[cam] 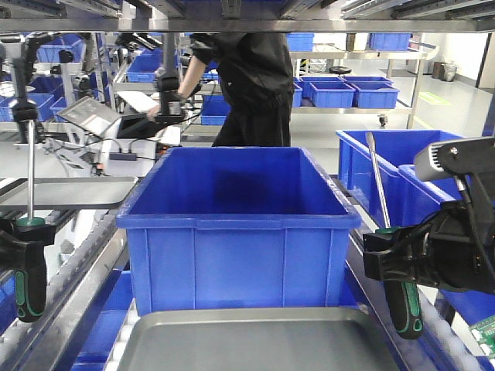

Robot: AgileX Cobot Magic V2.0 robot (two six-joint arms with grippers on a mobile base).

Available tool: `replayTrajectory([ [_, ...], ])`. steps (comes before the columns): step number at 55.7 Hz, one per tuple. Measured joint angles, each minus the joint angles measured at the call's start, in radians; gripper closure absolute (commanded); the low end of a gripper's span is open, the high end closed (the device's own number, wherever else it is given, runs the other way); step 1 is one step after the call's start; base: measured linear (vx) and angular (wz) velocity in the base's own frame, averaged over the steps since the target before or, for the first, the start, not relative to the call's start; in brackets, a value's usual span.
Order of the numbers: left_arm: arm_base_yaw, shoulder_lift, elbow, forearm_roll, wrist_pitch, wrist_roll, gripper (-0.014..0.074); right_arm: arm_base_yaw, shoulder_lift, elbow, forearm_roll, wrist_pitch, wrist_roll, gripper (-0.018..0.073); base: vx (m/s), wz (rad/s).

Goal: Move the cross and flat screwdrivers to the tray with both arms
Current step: 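Lower both grippers with screwdrivers toward the metal tray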

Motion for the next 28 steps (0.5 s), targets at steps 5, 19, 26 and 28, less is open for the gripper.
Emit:
replayTrajectory([
  [5, 0.000, 0.000, 0.000, 0.000, 0.000, 0.000, 0.0594, 0.000, 0.000, 0.000, 0.000, 0.000, 0.000, 0.0567, 0.08, 0.03],
  [19, 0.000, 0.000, 0.000, 0.000, 0.000, 0.000, 0.0594, 0.000, 0.000, 0.000, 0.000, 0.000, 0.000, 0.0567, 0.04, 0.01],
  [26, 0.000, 0.000, 0.000, 0.000, 0.000, 0.000, 0.0594, 0.000, 0.000, 0.000, 0.000, 0.000, 0.000, 0.0567, 0.00, 0.00],
  [28, 0.000, 0.000, 0.000, 0.000, 0.000, 0.000, 0.0594, 0.000, 0.000, 0.000, 0.000, 0.001, 0.000, 0.0567, 0.00, 0.00],
])
